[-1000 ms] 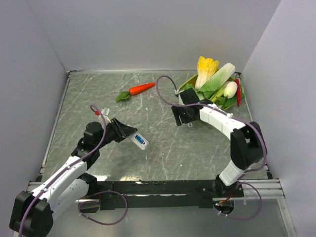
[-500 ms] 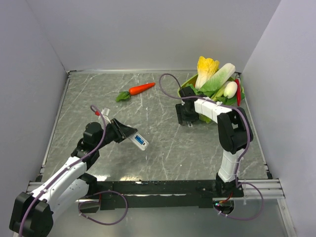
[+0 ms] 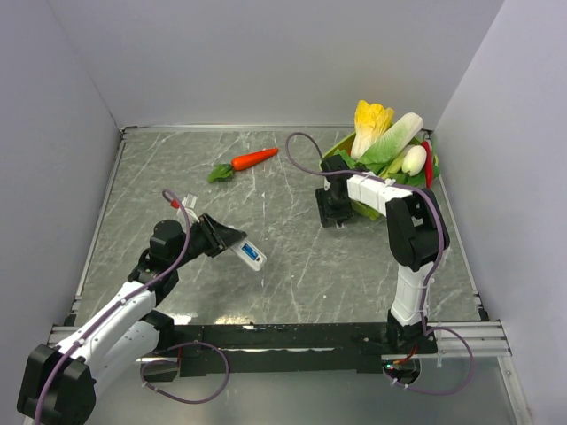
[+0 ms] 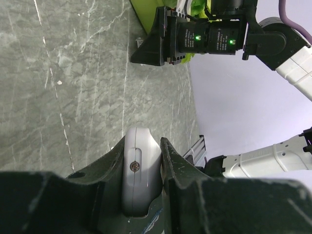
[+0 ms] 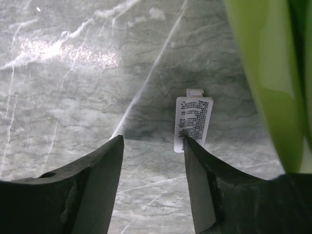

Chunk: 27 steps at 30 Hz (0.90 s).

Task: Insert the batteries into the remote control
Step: Adjust the battery cover at the center of the board.

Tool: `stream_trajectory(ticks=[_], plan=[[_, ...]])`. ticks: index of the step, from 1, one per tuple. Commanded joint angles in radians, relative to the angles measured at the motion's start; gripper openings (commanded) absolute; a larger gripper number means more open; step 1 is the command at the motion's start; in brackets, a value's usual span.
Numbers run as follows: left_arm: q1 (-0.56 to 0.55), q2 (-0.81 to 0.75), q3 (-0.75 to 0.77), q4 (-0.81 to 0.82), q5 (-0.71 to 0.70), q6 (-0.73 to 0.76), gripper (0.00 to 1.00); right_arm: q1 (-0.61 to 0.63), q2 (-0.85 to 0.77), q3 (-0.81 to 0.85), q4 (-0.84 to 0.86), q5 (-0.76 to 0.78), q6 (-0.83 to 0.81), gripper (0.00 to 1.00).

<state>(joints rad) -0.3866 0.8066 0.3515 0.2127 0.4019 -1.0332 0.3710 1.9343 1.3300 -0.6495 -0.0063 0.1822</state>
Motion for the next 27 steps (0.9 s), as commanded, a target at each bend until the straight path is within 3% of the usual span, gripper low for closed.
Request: stream_trajectory(ticks=[1,9,13,18,27], plan=[[0.003,-0.026,0.003,0.054,0.023,0.002,0.01,0.005,-0.023,-0.015,-0.003,-0.021,-0.038,0.57],[0.005,-0.032,0.003,0.053,0.026,-0.002,0.01,0.026,-0.080,0.000,0.026,-0.084,-0.129,0.57],[0.005,-0.047,0.009,0.033,0.017,0.005,0.01,0.020,-0.107,-0.012,0.044,0.050,-0.072,0.60],[0.005,-0.050,0.007,0.030,0.017,0.005,0.01,0.005,-0.060,0.015,0.014,0.103,-0.036,0.65],[0.005,-0.040,0.009,0.037,0.015,0.002,0.01,-0.001,0.003,0.011,-0.007,-0.012,0.007,0.62]])
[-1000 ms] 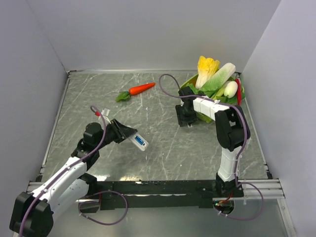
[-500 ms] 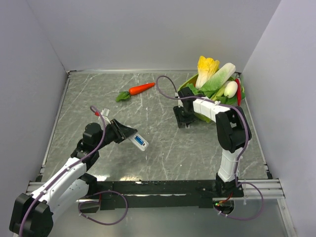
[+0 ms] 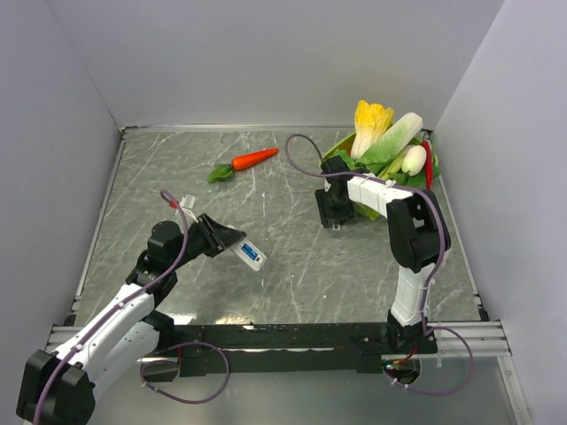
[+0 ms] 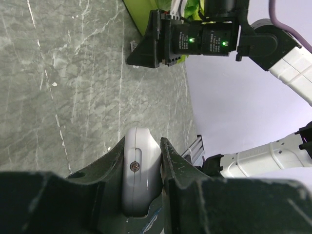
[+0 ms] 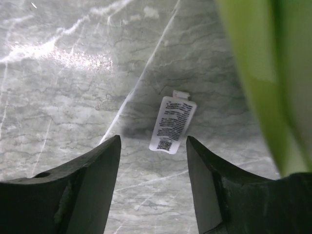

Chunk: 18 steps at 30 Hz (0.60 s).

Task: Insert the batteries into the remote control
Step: Adjust the battery cover at the center of the board.

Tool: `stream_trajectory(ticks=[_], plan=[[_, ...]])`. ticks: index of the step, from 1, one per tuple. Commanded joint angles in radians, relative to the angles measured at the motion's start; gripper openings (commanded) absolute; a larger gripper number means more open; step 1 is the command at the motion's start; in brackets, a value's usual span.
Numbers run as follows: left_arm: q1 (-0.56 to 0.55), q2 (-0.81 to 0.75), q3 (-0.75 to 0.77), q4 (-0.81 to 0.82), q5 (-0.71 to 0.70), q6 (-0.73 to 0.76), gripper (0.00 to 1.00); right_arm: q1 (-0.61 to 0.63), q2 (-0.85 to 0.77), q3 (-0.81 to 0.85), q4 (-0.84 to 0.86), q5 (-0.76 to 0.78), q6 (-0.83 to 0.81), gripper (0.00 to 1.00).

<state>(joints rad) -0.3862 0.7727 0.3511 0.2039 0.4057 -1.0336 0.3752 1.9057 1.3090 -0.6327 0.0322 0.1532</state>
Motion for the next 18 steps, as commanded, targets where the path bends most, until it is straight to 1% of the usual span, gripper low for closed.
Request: stream_trajectory(ticks=[1,4,5,7,9,11,16,18], plan=[[0.004,-0.004,0.009,0.048,0.013,0.001,0.01,-0.005,0.039,0.035,-0.030,-0.060,0.037,0.61],[0.004,-0.003,0.005,0.055,0.016,-0.005,0.01,-0.005,0.055,0.042,-0.050,-0.083,0.040,0.59],[0.004,-0.001,0.005,0.054,0.016,-0.006,0.01,-0.004,0.052,0.039,-0.047,-0.087,0.040,0.54],[0.004,-0.003,0.005,0.054,0.018,-0.006,0.01,0.004,0.038,0.024,-0.036,-0.104,0.040,0.49],[0.004,-0.004,0.003,0.054,0.015,-0.008,0.01,0.013,0.029,0.012,-0.038,-0.103,0.042,0.41],[0.004,0.000,0.005,0.054,0.015,-0.008,0.01,0.027,0.024,0.003,-0.036,-0.107,0.043,0.36],[0.004,0.004,0.006,0.055,0.019,-0.013,0.01,0.070,-0.011,-0.048,0.004,-0.158,0.081,0.37],[0.004,-0.003,0.005,0.049,0.015,-0.014,0.01,0.099,-0.028,-0.065,0.025,-0.178,0.100,0.41]])
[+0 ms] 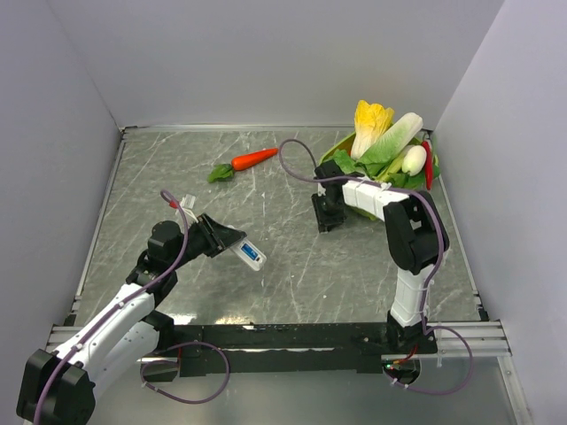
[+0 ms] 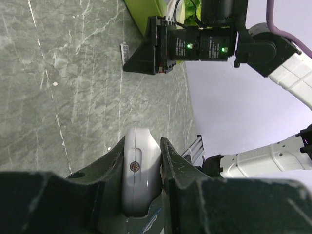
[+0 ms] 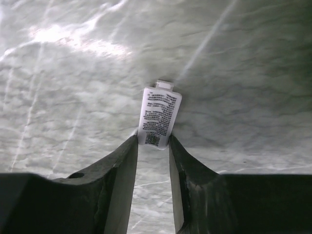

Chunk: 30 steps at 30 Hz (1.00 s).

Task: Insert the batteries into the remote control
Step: Adjust the battery cover at the center of the board.

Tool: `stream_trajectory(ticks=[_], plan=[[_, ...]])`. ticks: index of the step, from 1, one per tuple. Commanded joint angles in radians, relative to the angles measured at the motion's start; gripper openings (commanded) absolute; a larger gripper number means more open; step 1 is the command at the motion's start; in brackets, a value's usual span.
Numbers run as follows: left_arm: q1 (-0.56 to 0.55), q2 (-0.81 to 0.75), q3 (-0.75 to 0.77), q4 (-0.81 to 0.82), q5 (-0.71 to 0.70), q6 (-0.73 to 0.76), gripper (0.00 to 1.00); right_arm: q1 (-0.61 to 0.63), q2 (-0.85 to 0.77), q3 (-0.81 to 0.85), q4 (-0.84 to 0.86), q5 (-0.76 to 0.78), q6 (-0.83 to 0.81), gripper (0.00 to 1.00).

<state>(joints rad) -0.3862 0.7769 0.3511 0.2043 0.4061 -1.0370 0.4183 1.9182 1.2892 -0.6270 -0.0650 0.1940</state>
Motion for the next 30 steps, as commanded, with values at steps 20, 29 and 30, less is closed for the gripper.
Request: stream_trajectory(ticks=[20,29,30], plan=[[0.004,-0.041,0.003,0.021,0.005,-0.009,0.01,0.117,0.088,0.131,0.171,-0.088,-0.011,0.70],[0.006,-0.064,0.012,-0.008,-0.007,0.008,0.01,0.030,-0.024,0.122,0.190,-0.191,-0.174,0.71],[0.006,-0.062,0.008,-0.002,-0.004,0.008,0.01,0.017,-0.016,0.133,0.169,-0.193,-0.185,0.72]])
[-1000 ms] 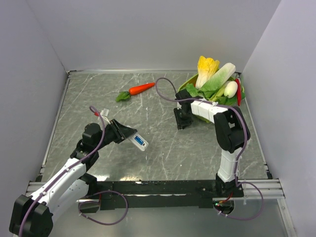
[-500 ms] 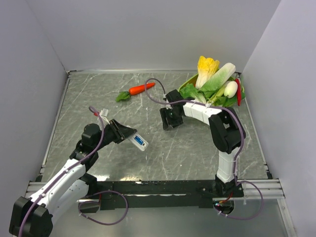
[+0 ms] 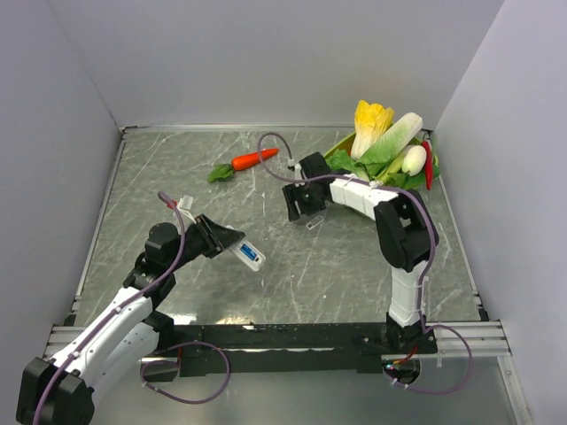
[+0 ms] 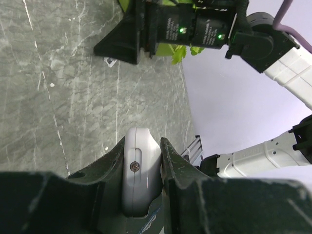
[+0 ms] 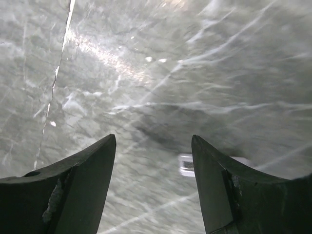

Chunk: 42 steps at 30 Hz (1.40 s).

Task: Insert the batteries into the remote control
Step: Adjust the battery cover at the center of the board.

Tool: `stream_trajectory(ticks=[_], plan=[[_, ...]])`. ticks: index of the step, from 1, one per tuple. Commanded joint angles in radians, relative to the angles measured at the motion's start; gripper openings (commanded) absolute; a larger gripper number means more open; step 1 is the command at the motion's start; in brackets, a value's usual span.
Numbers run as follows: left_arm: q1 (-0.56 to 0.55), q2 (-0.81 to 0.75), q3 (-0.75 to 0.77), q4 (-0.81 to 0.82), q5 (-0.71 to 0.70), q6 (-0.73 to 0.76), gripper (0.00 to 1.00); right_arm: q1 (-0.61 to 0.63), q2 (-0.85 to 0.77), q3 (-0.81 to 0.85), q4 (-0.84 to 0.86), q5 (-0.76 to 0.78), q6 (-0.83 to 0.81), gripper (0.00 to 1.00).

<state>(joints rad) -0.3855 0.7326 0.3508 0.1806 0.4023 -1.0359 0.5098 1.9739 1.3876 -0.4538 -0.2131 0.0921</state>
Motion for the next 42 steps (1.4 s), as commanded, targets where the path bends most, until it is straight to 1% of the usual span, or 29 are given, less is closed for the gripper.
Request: stream_trajectory(ticks=[1,2,6,12,18,21,26,33,34,38,42], plan=[[0.005,-0.012,0.007,0.034,0.004,0.001,0.01,-0.082,-0.052,0.054,-0.034,-0.043,-0.089,0.72],[0.005,-0.007,0.007,0.040,0.006,-0.004,0.01,-0.089,-0.041,0.062,-0.046,-0.054,-0.113,0.72],[0.005,-0.002,0.008,0.046,0.015,-0.007,0.01,-0.120,-0.001,0.065,-0.066,-0.112,-0.106,0.72],[0.005,-0.010,0.008,0.040,0.015,-0.004,0.01,-0.120,0.019,0.031,-0.072,-0.144,-0.095,0.72],[0.005,0.002,0.004,0.066,0.026,-0.016,0.01,-0.123,-0.009,-0.031,-0.082,-0.144,-0.094,0.72],[0.005,0.004,0.007,0.063,0.029,-0.015,0.01,-0.123,-0.038,-0.061,-0.082,-0.140,-0.042,0.72],[0.005,0.001,0.007,0.059,0.027,-0.010,0.01,-0.123,-0.092,-0.116,-0.095,-0.138,-0.008,0.72],[0.005,0.001,0.005,0.062,0.029,-0.010,0.01,-0.123,-0.176,-0.191,-0.126,-0.161,-0.081,0.72],[0.005,0.002,0.005,0.062,0.029,-0.010,0.01,-0.123,-0.184,-0.196,-0.131,-0.157,-0.113,0.72],[0.005,0.007,-0.001,0.071,0.029,-0.016,0.01,-0.109,-0.204,-0.205,-0.147,-0.086,-0.187,0.71],[0.005,0.005,-0.003,0.071,0.027,-0.018,0.01,-0.079,-0.199,-0.202,-0.154,-0.003,-0.221,0.68]])
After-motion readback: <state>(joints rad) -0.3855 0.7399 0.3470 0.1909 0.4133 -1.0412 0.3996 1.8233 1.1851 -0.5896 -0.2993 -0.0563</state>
